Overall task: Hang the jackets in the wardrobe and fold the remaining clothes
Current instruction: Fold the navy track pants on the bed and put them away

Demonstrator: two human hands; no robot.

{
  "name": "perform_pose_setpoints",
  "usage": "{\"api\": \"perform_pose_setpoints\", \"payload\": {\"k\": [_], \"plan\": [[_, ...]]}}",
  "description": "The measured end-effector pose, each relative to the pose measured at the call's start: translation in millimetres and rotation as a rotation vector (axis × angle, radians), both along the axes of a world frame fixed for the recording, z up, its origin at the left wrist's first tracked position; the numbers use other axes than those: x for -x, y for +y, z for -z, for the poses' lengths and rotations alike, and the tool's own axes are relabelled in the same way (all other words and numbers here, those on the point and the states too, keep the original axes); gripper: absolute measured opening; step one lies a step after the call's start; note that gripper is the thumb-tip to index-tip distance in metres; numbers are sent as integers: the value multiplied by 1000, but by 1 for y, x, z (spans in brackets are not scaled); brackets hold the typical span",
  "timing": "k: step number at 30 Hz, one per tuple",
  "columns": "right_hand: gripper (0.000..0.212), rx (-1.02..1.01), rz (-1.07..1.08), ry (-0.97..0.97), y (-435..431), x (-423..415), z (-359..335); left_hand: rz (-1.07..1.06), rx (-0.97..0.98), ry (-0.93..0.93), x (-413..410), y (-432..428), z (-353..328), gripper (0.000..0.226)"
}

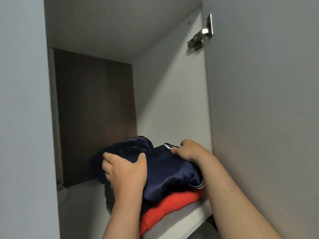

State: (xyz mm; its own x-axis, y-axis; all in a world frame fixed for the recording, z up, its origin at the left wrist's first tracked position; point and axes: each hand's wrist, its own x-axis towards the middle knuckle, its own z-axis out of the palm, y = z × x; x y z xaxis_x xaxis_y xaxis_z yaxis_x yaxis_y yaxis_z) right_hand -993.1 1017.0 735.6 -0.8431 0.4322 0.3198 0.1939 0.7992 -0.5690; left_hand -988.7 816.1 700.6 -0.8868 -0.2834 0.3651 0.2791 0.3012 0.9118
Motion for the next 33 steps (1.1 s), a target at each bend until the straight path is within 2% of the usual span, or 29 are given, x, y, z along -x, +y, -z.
{"api": "perform_pose_setpoints", "payload": {"k": [1,3,6,8,12,17,21,26,30,33], "plan": [[47,-117,-16,11,-7,-3,1,-62,157,121,-4,-2,-2,93],[46,-245,-44,59,-15,-7,5,18,426,256,-6,0,-7,74],[47,-180,-140,-7,-17,-5,13,277,773,60,3,11,-2,61],[48,-61,-227,-71,-11,3,24,303,852,-61,7,17,8,64],[47,74,-317,-22,2,25,57,174,902,-126,11,26,26,84],[47,135,-337,40,12,35,68,133,938,-110,10,32,26,85],[42,48,-286,222,8,22,73,101,918,-22,9,29,31,82],[39,-204,-118,357,2,-26,84,16,843,201,-7,25,39,74],[43,-236,-14,343,-11,-78,100,163,734,321,-34,15,56,72],[45,-322,35,259,-28,-120,116,331,653,447,-56,2,77,67]]}}
